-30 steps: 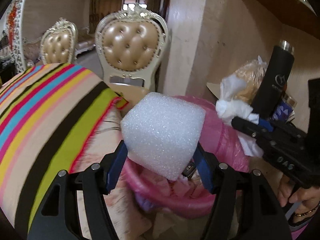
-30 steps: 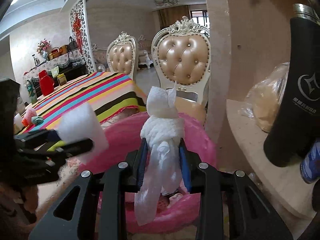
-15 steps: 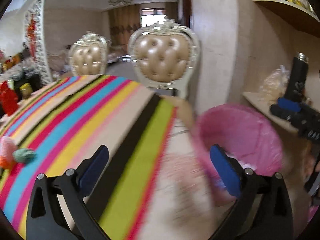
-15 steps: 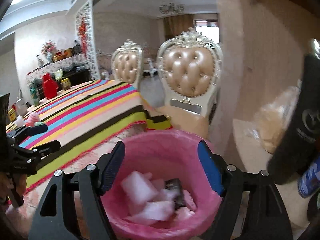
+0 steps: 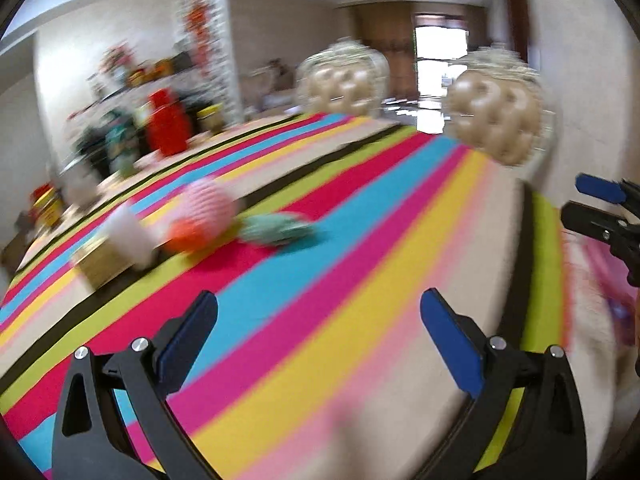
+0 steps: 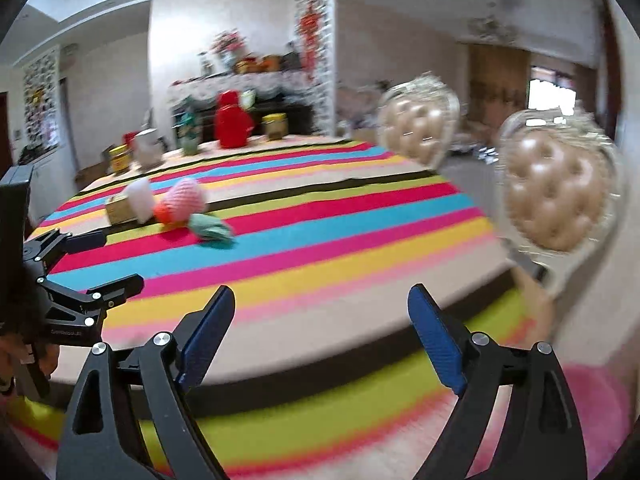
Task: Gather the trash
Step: 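Move both open grippers back over the striped table, then grasp the green-and-white zigzag cloth with the right gripper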
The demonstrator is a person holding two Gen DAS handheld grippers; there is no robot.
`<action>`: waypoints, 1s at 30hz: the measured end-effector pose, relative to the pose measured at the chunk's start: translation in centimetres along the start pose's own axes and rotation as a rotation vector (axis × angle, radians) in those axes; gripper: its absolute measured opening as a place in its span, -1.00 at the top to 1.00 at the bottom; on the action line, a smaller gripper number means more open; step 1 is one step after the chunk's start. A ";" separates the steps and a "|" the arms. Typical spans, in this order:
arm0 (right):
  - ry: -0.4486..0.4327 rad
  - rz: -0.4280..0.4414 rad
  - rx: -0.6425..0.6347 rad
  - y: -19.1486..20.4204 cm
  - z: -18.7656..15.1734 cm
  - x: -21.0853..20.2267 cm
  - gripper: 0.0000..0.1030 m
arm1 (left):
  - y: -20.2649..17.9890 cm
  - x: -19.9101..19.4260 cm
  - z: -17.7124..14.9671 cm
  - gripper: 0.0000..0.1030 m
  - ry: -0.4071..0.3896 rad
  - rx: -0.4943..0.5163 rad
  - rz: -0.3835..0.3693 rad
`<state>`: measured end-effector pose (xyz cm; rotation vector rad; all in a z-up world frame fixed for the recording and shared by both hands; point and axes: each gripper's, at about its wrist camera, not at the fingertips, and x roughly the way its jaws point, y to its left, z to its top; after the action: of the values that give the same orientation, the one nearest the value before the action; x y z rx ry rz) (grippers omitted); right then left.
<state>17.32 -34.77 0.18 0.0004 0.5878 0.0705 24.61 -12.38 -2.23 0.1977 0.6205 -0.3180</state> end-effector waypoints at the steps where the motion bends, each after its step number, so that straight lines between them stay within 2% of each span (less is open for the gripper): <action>1: 0.015 0.006 -0.001 0.8 0.7 1.5 -0.62 | 1.6 0.3 0.1 -0.91 0.007 -0.023 0.025; 7: 0.100 0.050 0.008 5.9 3.4 9.5 -0.62 | 11.2 3.2 1.8 -0.91 0.009 -0.137 0.246; 9: 0.131 0.063 0.011 7.2 3.8 11.6 -0.62 | 12.3 4.4 2.5 -0.91 0.010 -0.165 0.271; 12: 0.167 0.060 -0.004 8.6 3.9 14.2 -0.62 | 14.2 5.7 2.7 -0.91 0.018 -0.217 0.284; 15: 0.203 0.058 -0.027 9.7 4.1 16.7 -0.62 | 15.4 6.3 1.7 -0.91 0.029 -0.268 0.264; 20: 0.236 0.071 -0.100 11.5 4.5 19.5 -0.62 | 17.6 5.6 0.7 -0.91 0.036 -0.323 0.241; 25: 0.261 0.070 -0.122 12.9 5.9 22.4 -0.62 | 20.5 6.2 -1.7 -0.91 0.061 -0.511 0.185; 30: 0.294 0.077 -0.138 14.1 6.5 24.3 -0.62 | 21.6 6.4 -2.3 -0.91 0.068 -0.538 0.211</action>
<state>40.15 -18.92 -7.57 -0.1229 0.8758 0.1884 35.88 6.95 -5.99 -0.2428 0.7242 0.0652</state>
